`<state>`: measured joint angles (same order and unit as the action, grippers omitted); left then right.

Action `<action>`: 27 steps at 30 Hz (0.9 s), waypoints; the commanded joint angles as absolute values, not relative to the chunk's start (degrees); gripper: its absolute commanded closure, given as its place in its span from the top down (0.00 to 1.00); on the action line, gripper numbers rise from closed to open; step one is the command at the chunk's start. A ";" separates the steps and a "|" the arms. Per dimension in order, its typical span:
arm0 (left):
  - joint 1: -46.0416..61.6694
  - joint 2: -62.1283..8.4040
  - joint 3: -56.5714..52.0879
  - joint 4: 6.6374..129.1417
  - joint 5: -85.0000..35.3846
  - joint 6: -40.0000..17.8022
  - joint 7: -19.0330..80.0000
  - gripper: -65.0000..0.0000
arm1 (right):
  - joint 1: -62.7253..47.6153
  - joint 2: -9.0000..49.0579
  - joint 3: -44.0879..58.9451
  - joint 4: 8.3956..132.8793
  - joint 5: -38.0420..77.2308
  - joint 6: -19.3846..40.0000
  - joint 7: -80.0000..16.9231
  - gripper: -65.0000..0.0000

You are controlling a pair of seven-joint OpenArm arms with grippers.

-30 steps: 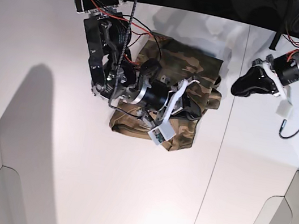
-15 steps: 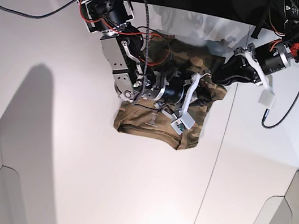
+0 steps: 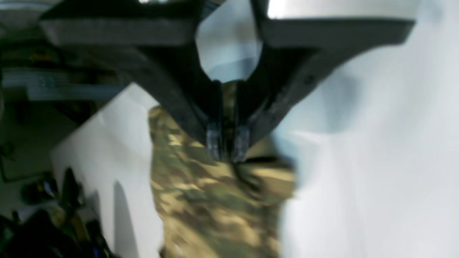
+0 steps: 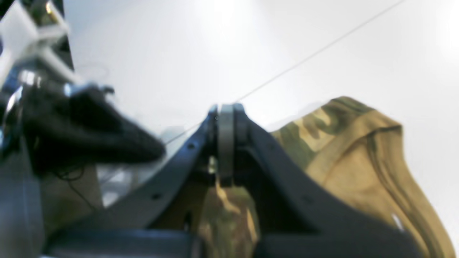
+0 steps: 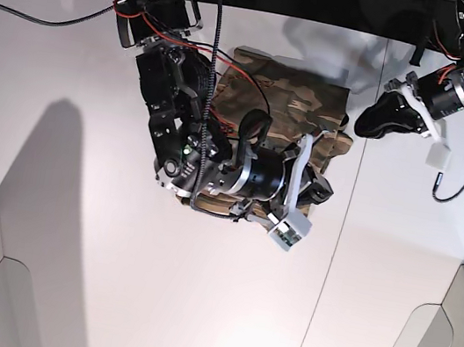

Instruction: Fold the T-shirt properly

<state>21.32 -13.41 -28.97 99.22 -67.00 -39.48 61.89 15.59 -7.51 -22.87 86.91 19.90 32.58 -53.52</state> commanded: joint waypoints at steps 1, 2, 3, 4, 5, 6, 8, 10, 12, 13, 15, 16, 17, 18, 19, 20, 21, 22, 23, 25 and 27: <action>21.52 -14.06 -30.24 100.25 -68.42 -40.00 62.50 0.09 | 15.44 -7.03 -22.33 88.66 21.65 32.29 -52.75 0.00; 21.89 -14.35 -31.27 100.25 -68.62 -40.00 63.31 0.09 | 14.31 -6.04 -21.87 89.54 22.79 32.29 -52.75 0.00; 22.46 -14.70 -32.10 100.25 -68.69 -40.00 63.33 0.09 | 12.95 -4.99 -21.28 90.56 23.81 32.32 -52.77 0.00; 23.24 -15.20 -32.86 100.25 -68.77 -40.00 63.26 0.09 | 11.46 -3.88 -20.75 91.64 24.77 32.32 -52.80 0.00; 24.08 -15.66 -33.56 100.25 -68.86 -40.00 63.26 0.09 | 9.87 -2.61 -20.23 92.90 25.47 32.36 -52.84 0.00; 24.95 -16.19 -34.30 100.25 -68.86 -40.00 63.26 0.09 | 8.25 -1.15 -19.81 94.35 26.02 32.38 -52.90 0.00; 27.09 -17.12 -35.79 100.25 -68.86 -40.00 63.26 0.09 | 4.64 2.04 -19.44 97.67 26.20 32.36 -53.04 0.00; 29.76 -17.80 -37.41 100.25 -68.84 -40.00 63.29 0.09 | 0.54 5.63 -19.46 101.51 26.22 32.36 -53.06 0.00; 32.82 -18.74 -38.35 100.25 -68.79 -40.00 63.33 0.09 | -3.84 9.08 -19.44 105.49 26.22 32.34 -53.28 0.00; 34.50 -19.49 -38.35 100.25 -68.79 -40.00 63.48 0.09 | -6.00 10.74 -19.44 107.46 26.22 32.34 -53.67 0.00; 37.58 -20.88 -38.33 100.25 -68.82 -40.00 64.42 0.09 | -10.26 13.98 -19.46 111.22 26.17 32.34 -54.15 0.00; 39.18 -21.41 -38.33 100.25 -68.77 -40.00 64.93 0.09 | -12.60 15.68 -19.44 113.01 26.20 32.34 -54.17 0.00; 40.77 -21.82 -38.33 100.25 -68.77 -40.00 65.30 0.09 | -14.87 17.34 -19.44 114.61 26.20 32.34 -54.19 0.00; 42.48 -22.11 -38.33 100.25 -68.75 -40.00 65.52 0.09 | -17.32 18.94 -19.44 116.05 26.17 32.34 -54.24 0.00; 44.12 -22.26 -38.33 100.22 -68.51 -40.00 65.78 0.09 | -19.86 20.47 -19.46 117.14 26.17 32.34 -54.26 0.00; 45.74 -22.26 -38.33 100.22 -68.05 -40.00 65.95 0.09 | -22.15 21.96 -19.46 117.78 26.17 32.36 -54.26 0.00; 47.33 -22.24 -38.30 100.22 -67.59 -40.00 66.02 0.09 | -24.45 23.31 -19.46 117.93 26.13 32.38 -54.26 0.00; 48.86 -22.24 -38.26 100.22 -66.94 -40.00 65.95 0.09 | -26.48 24.62 -19.46 117.84 26.04 32.38 -54.26 0.00; 50.24 -22.24 -38.26 100.22 -66.19 -40.00 65.78 0.09 | -28.47 25.93 -19.46 117.75 25.80 32.38 -54.24 0.00; 52.64 -22.24 -38.15 100.20 -63.90 -40.00 64.69 0.09 | -31.97 28.47 -19.46 117.51 25.74 32.38 -54.26 0.00; 54.59 -22.22 -38.15 100.14 -60.51 -40.00 62.67 0.09 | -34.94 30.48 -19.46 116.79 25.74 32.36 -54.24 0.00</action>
